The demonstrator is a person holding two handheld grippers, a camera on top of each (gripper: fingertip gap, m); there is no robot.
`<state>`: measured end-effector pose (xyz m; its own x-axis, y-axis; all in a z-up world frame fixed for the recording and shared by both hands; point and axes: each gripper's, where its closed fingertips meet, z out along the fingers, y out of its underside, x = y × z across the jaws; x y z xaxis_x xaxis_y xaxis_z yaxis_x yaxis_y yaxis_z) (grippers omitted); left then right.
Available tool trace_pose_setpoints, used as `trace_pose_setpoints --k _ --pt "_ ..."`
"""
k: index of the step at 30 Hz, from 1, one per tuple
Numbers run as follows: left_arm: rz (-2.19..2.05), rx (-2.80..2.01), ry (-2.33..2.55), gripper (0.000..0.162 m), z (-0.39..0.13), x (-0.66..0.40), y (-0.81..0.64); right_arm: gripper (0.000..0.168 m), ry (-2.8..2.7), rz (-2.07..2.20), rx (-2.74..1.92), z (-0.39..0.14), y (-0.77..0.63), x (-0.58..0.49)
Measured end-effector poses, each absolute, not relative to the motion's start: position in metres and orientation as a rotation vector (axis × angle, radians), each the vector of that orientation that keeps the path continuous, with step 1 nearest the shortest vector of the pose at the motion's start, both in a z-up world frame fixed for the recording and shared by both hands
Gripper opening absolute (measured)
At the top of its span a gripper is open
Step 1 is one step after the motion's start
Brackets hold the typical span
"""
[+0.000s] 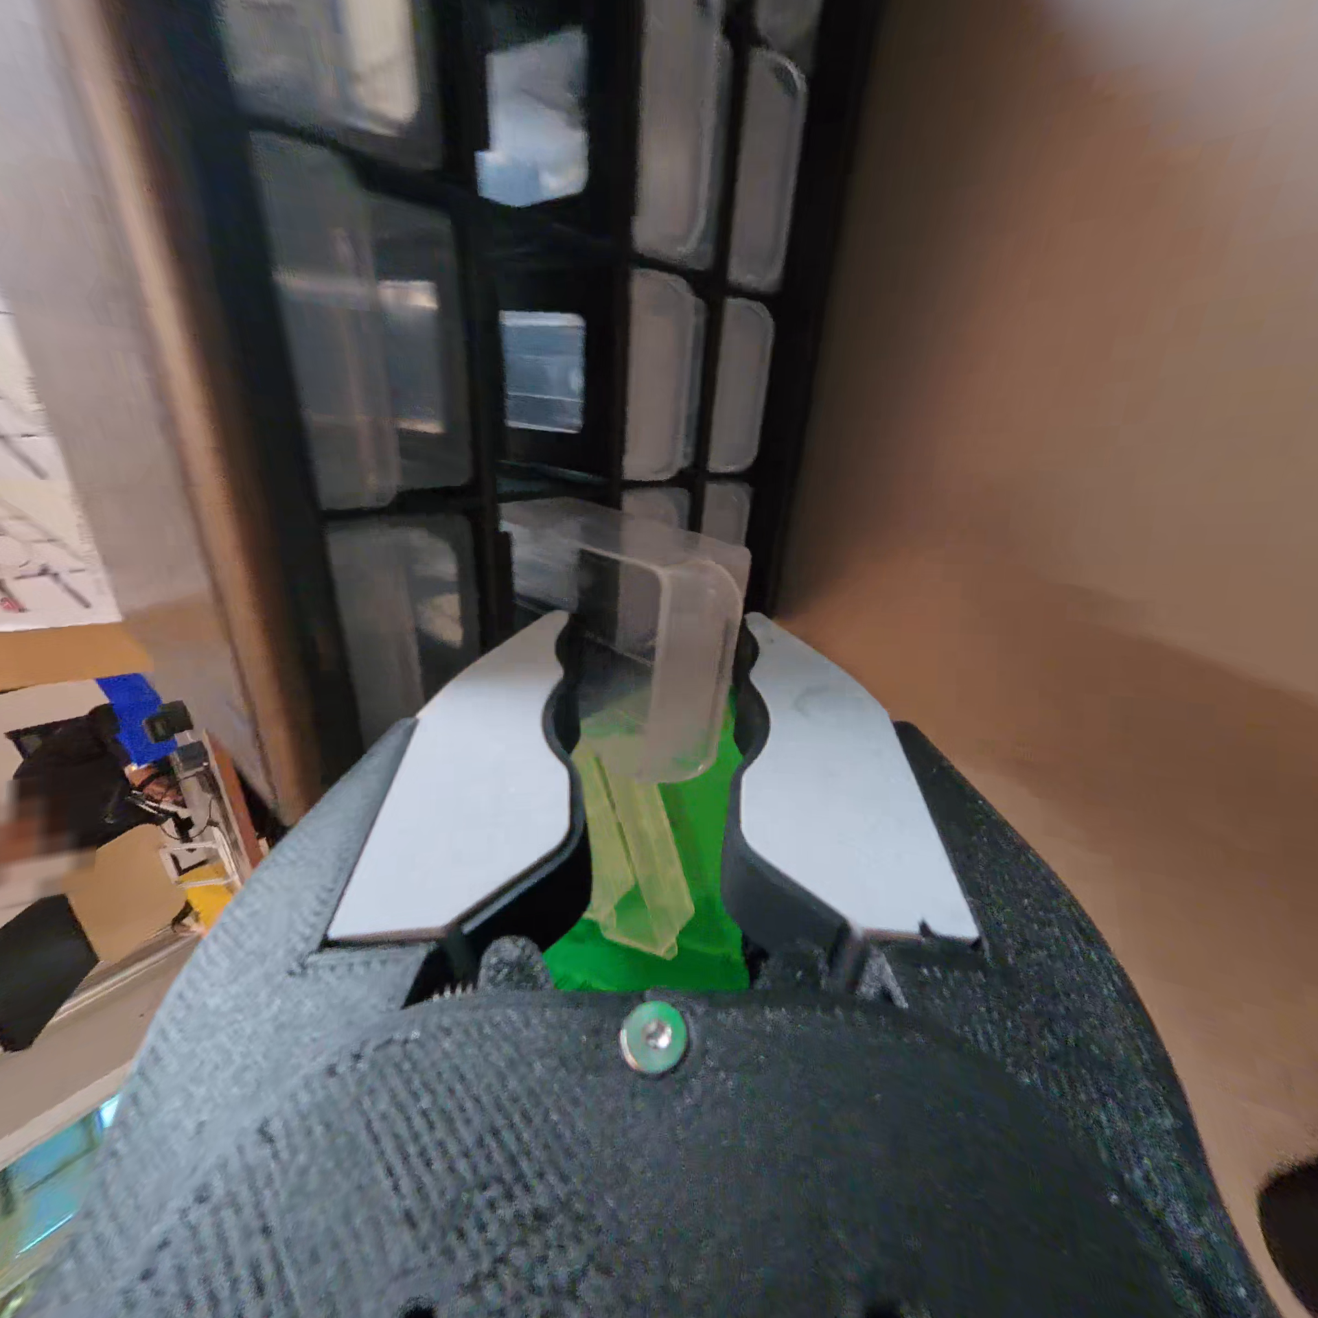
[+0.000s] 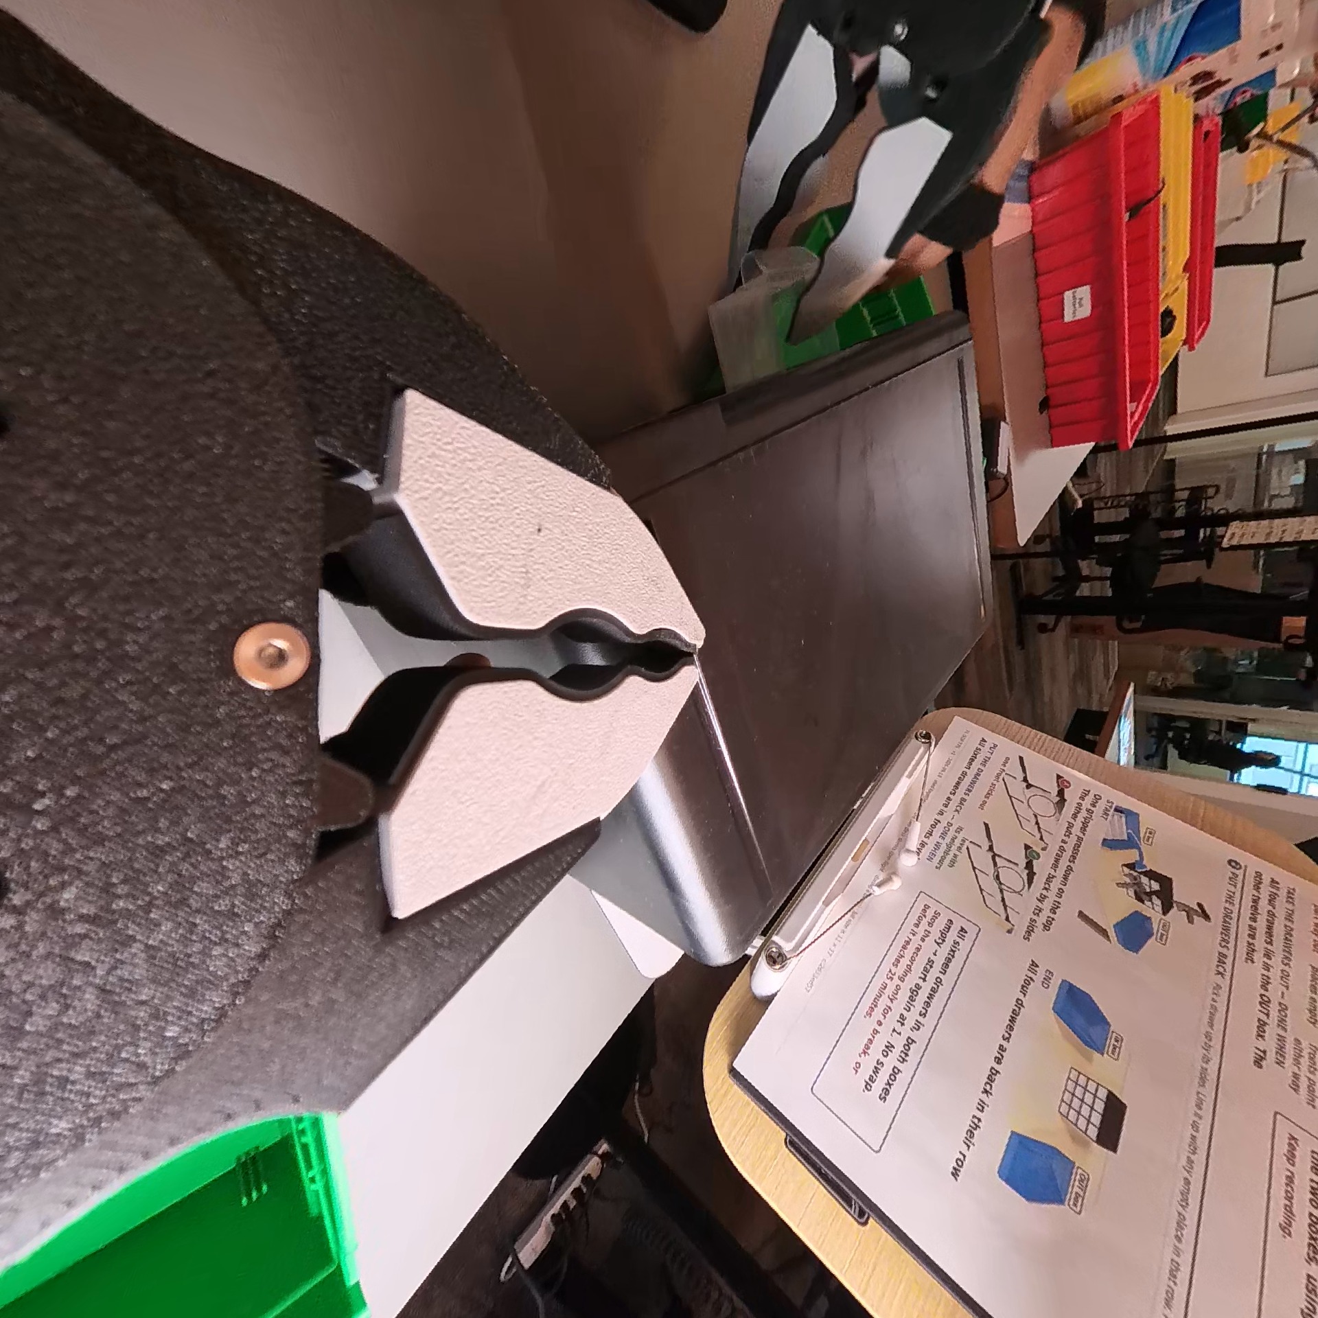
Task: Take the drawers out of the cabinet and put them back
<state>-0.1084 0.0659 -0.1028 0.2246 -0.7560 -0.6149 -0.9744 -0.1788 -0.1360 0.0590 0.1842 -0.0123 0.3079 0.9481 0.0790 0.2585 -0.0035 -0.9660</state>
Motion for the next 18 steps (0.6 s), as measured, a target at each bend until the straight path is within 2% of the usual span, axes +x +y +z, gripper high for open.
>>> trace_pose_setpoints --k 3,7,9,18 --pt "0.469 -1.960 1.467 0.044 -0.094 -0.114 0.062 0.000 -1.163 0.808 -1.498 -0.012 0.184 0.059" --pt "0.316 -1.922 1.295 0.035 -0.090 -0.121 0.052 0.000 -1.158 0.837 -1.498 -0.012 0.184 0.059" --pt "0.285 -1.895 1.242 0.023 -0.093 -0.125 0.052 0.000 -1.151 0.853 -1.498 -0.012 0.184 0.059" --pt "0.407 -1.790 1.073 0.023 -0.091 -0.127 0.089 0.000 -1.135 0.877 -1.497 -0.012 0.184 0.059"
